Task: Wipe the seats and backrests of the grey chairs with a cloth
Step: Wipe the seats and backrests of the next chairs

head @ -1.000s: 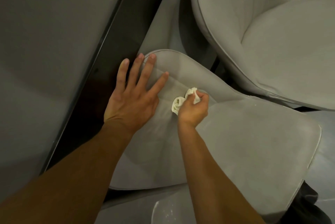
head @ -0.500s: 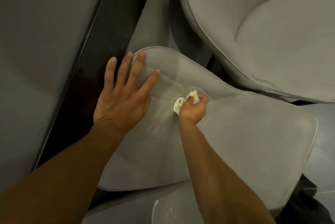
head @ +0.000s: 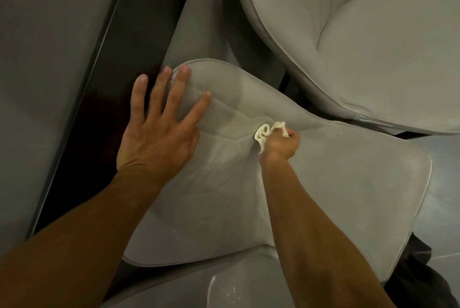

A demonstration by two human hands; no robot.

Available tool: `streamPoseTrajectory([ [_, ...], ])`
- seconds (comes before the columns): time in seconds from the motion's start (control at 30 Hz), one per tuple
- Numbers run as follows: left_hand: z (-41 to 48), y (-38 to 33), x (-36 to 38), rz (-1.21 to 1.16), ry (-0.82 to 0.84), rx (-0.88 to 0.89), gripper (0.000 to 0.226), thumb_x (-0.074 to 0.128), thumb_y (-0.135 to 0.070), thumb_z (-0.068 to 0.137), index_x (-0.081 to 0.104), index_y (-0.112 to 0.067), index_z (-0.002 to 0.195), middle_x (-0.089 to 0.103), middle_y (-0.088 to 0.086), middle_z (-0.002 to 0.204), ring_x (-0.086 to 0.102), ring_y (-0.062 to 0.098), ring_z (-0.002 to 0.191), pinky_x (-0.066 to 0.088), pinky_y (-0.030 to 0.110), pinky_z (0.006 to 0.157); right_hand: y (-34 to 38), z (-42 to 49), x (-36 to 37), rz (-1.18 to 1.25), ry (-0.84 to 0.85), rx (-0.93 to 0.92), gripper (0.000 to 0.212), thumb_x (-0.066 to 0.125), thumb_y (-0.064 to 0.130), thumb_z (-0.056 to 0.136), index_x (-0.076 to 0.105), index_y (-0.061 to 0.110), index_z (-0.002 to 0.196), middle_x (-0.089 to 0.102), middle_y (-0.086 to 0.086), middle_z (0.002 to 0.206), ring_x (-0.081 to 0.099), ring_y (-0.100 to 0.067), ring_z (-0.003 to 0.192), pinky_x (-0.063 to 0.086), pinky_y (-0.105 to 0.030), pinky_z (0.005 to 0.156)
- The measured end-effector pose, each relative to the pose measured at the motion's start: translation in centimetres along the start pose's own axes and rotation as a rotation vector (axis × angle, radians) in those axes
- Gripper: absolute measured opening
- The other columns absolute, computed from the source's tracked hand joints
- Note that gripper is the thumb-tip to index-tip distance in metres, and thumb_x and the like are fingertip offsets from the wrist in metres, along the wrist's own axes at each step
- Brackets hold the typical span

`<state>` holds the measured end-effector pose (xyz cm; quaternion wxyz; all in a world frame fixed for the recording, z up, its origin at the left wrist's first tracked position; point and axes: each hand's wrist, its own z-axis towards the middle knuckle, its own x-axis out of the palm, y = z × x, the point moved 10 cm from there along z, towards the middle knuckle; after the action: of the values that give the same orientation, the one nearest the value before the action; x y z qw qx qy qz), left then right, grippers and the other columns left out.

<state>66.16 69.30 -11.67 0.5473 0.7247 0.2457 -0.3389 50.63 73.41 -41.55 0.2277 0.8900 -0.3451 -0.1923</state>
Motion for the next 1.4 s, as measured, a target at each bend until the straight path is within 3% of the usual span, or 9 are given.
streamPoseTrajectory([
  [0.17,0.0,0.0,0.0,0.004,0.013,-0.001,0.066,0.044,-0.041,0.095,0.029,-0.032,0.159,0.004,0.017,0.168,0.006,0.040,0.154,-0.023,0.051,0.119,2.6,-5.1,0.8,0.001,0.119,-0.305,0.008,0.066,0.018,0.091,0.061,0.013,0.093,0.066,0.002,0.090,0.062,-0.016,0.083,0.050,-0.024,0.078],
  [0.27,0.0,0.0,0.0,0.020,0.025,-0.001,0.066,0.039,-0.042,0.096,0.025,-0.032,0.159,0.001,0.017,0.168,0.004,0.040,0.154,-0.024,0.051,0.118,2.9,-9.3,1.8,-0.008,0.277,-0.482,0.011,0.066,0.030,0.091,0.060,0.020,0.093,0.068,0.002,0.092,0.065,-0.016,0.086,0.052,-0.026,0.078],
  [0.47,0.0,0.0,-0.1,-0.032,-0.016,0.000,0.059,0.037,-0.033,0.099,0.034,-0.029,0.157,0.007,0.018,0.168,0.008,0.041,0.153,-0.022,0.050,0.120,0.4,-1.1,1.7,-0.193,0.081,-0.205,0.003,0.053,0.016,0.095,0.051,0.017,0.097,0.066,-0.010,0.100,0.065,-0.032,0.095,0.052,-0.040,0.085],
  [0.6,-0.1,-0.1,0.0,-0.041,-0.022,-0.004,0.062,0.035,-0.039,0.096,0.034,-0.029,0.157,0.008,0.018,0.168,0.009,0.042,0.153,-0.020,0.051,0.121,-1.0,3.0,0.5,-0.126,0.083,0.047,0.008,0.054,0.013,0.096,0.048,0.017,0.093,0.060,-0.004,0.085,0.061,-0.026,0.077,0.053,-0.024,0.063],
  [0.7,0.0,0.0,0.0,-0.057,-0.025,-0.001,0.063,0.037,-0.039,0.094,0.036,-0.029,0.157,0.009,0.018,0.167,0.009,0.041,0.153,-0.019,0.051,0.121,0.1,-0.1,0.4,-0.181,0.087,-0.154,0.004,0.057,0.016,0.093,0.055,0.018,0.090,0.061,0.001,0.083,0.061,-0.023,0.085,0.052,-0.035,0.081],
  [0.83,-0.1,0.0,0.0,-0.044,-0.009,-0.001,0.065,0.037,-0.039,0.094,0.034,-0.028,0.157,0.008,0.018,0.168,0.009,0.042,0.153,-0.021,0.051,0.120,1.2,-10.4,1.1,0.015,0.309,-0.471,0.004,0.065,0.016,0.093,0.061,0.015,0.092,0.067,0.005,0.087,0.062,-0.009,0.079,0.051,-0.025,0.076],
  [0.97,0.0,-0.1,0.0,-0.040,0.001,0.002,0.063,0.036,-0.036,0.096,0.032,-0.029,0.158,0.005,0.018,0.168,0.007,0.041,0.154,-0.022,0.051,0.119,-0.6,-9.9,1.4,-0.044,0.326,-0.417,0.004,0.064,0.022,0.094,0.061,0.020,0.094,0.070,0.002,0.090,0.066,-0.013,0.084,0.054,-0.030,0.078],
  [1.17,-0.1,0.1,0.1,-0.042,-0.012,0.002,0.061,0.034,-0.032,0.098,0.032,-0.028,0.158,0.006,0.019,0.168,0.007,0.042,0.153,-0.021,0.051,0.120,-5.9,-3.0,0.9,-0.644,0.362,-0.063,0.012,0.055,0.030,0.096,0.052,0.019,0.097,0.065,-0.010,0.095,0.064,-0.034,0.099,0.047,-0.034,0.079],
  [1.4,-0.2,0.1,0.0,-0.016,-0.011,-0.007,0.062,0.036,-0.034,0.096,0.032,-0.029,0.158,0.006,0.019,0.168,0.008,0.041,0.153,-0.020,0.052,0.120,-4.9,-10.8,-0.7,-0.448,0.567,-0.370,0.011,0.061,0.025,0.095,0.055,0.024,0.086,0.065,0.007,0.077,0.059,-0.010,0.071,0.044,-0.024,0.066],
])
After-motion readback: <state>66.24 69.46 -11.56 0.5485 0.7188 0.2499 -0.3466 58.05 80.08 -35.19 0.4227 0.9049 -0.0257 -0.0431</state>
